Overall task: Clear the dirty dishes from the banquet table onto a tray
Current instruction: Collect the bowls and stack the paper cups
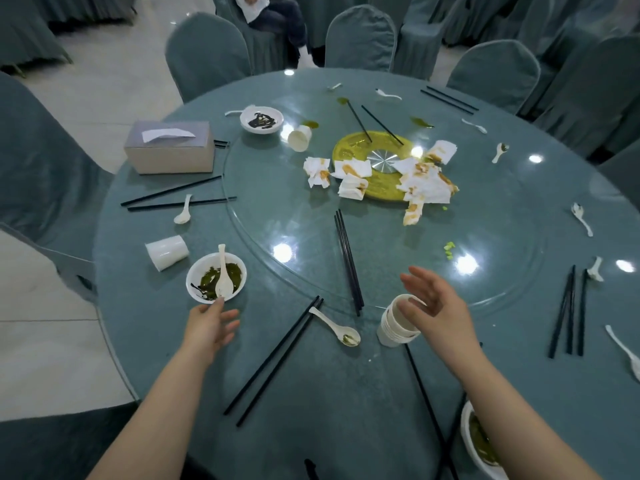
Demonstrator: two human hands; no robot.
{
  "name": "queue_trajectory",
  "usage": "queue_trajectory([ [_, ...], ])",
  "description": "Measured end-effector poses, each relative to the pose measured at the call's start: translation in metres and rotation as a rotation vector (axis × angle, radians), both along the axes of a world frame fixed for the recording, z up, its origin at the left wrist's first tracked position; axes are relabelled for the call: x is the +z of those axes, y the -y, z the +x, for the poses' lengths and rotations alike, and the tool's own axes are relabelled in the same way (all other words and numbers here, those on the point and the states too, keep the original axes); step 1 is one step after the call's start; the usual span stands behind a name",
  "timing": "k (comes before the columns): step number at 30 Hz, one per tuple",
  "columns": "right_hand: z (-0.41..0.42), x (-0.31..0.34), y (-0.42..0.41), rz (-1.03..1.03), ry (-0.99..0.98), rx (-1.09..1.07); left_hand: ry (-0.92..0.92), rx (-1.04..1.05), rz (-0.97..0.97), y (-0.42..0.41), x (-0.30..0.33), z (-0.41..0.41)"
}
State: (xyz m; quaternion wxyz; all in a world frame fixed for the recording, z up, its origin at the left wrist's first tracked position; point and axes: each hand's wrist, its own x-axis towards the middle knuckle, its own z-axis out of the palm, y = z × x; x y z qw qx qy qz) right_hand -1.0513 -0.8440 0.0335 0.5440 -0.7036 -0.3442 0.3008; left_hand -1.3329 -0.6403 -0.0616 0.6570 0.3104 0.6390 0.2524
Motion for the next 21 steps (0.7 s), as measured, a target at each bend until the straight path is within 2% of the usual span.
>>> queue_trajectory([
  [9, -0.006, -0.011, -0.044, -0.034, -0.002, -0.008, -0.071, -0.038, 0.057, -0.038, -0.013, 0.001],
  [14, -0.016, -0.016, -0.056, -0.095, 0.011, -0.010, -0.143, -0.155, 0.131, -0.042, -0.014, 0.002],
  [16, -0.022, -0.018, -0.056, -0.166, 0.121, 0.017, -0.143, -0.241, 0.155, -0.035, -0.007, 0.007],
  [19, -0.030, -0.020, -0.054, -0.277, 0.462, 0.135, -0.101, -0.402, 0.173, -0.018, 0.013, 0.019],
  [21, -0.036, -0.022, -0.055, -0.267, 0.601, 0.209, -0.045, -0.490, 0.186, -0.003, 0.028, 0.028],
])
